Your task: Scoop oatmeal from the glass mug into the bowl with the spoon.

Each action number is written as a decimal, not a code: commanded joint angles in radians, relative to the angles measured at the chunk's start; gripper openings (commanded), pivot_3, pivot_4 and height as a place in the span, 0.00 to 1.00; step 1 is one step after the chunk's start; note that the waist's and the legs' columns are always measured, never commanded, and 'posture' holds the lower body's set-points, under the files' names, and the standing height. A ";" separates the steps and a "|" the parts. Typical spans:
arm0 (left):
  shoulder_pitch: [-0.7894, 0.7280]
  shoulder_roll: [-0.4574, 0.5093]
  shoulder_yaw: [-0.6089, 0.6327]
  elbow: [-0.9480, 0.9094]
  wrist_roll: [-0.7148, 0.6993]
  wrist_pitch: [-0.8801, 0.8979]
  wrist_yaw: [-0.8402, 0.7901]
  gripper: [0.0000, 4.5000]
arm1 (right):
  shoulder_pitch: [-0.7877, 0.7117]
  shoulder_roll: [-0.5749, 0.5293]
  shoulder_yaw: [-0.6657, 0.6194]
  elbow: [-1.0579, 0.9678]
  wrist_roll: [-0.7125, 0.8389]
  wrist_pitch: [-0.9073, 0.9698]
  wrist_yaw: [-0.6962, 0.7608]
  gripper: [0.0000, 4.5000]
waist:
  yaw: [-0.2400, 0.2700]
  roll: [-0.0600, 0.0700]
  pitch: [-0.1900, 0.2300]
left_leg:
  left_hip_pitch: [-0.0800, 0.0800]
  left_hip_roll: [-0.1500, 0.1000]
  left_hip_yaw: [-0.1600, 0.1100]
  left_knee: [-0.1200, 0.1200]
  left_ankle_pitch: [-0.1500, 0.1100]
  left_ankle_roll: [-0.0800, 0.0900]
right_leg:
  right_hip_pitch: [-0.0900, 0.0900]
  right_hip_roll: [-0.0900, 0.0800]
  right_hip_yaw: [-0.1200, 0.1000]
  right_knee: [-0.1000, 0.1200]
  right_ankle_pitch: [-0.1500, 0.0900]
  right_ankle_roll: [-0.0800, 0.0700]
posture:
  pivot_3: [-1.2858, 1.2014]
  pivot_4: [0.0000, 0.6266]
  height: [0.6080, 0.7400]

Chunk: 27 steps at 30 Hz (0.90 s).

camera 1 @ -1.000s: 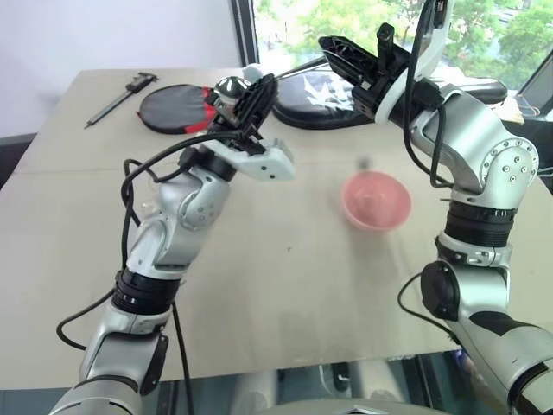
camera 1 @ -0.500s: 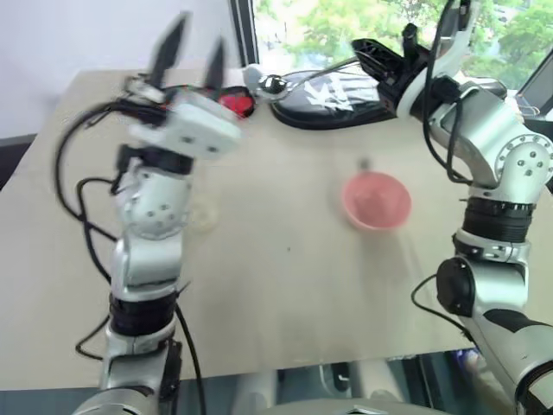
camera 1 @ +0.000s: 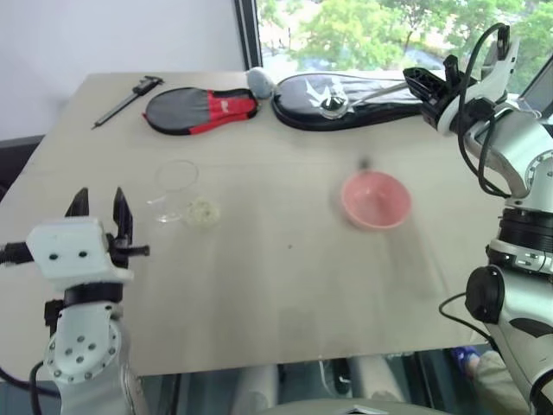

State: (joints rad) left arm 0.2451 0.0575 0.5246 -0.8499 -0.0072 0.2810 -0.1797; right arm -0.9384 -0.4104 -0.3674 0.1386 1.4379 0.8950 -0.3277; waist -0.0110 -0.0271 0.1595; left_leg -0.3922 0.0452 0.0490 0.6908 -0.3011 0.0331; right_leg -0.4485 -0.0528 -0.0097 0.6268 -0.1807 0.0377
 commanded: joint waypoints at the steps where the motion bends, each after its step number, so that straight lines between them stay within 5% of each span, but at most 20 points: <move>1: 0.062 -0.046 0.043 0.061 -0.109 -0.072 0.001 0.41 | -0.004 -0.021 -0.019 -0.025 -0.021 0.002 0.033 0.00 | -0.001 0.000 0.000 | 0.001 0.000 0.001 0.000 0.000 0.000 | 0.001 0.000 0.001 0.000 0.000 0.000 | 0.52 0.24 1.00; 8: 0.051 0.010 0.019 0.228 -0.198 -0.087 -0.036 0.41 | 0.010 0.008 -0.015 -0.081 -0.028 0.010 0.006 0.00 | -0.002 0.001 -0.001 | 0.002 0.001 0.000 0.000 0.000 0.000 | 0.001 0.002 0.001 0.001 0.000 0.000 | 0.52 0.24 1.00; 27: -0.155 0.216 -0.088 0.466 -0.148 -0.104 -0.026 0.41 | 0.015 -0.001 -0.035 -0.093 -0.044 0.012 0.012 0.00 | -0.002 0.002 -0.001 | 0.000 0.001 0.000 0.000 0.000 0.000 | 0.000 0.001 0.001 -0.001 0.000 0.000 | 0.52 0.24 1.00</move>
State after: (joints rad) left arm 0.1006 0.2535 0.4292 -0.3788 -0.1578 0.1998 -0.2024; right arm -0.9140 -0.3934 -0.3705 0.0645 1.3867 0.9136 -0.3334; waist -0.0131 -0.0249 0.1582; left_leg -0.3918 0.0460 0.0491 0.6908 -0.3010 0.0336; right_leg -0.4482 -0.0514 -0.0093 0.6262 -0.1806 0.0374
